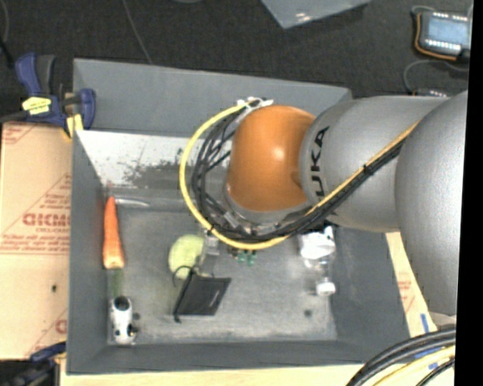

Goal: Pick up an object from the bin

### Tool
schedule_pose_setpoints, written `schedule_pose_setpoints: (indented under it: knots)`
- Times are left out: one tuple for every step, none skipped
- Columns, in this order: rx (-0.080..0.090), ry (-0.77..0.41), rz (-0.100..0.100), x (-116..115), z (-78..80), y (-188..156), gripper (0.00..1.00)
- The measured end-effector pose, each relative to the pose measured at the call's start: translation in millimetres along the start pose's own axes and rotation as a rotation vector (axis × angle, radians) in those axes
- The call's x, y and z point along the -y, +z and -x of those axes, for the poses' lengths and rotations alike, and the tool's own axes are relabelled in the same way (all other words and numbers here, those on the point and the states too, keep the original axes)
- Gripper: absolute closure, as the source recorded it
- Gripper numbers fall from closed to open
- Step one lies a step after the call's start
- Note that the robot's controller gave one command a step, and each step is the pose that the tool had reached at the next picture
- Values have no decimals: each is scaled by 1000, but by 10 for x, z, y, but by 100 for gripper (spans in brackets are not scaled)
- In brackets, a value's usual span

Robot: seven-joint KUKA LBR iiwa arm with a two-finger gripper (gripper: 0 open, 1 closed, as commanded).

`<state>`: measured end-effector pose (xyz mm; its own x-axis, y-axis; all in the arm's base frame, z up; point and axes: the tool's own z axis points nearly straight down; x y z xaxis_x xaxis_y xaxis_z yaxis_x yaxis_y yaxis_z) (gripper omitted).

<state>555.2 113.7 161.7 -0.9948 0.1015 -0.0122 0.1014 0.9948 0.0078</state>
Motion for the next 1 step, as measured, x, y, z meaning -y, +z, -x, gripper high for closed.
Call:
schedule_pose_setpoints:
  knots:
    - [0, 1, 0, 0, 0, 0, 100]
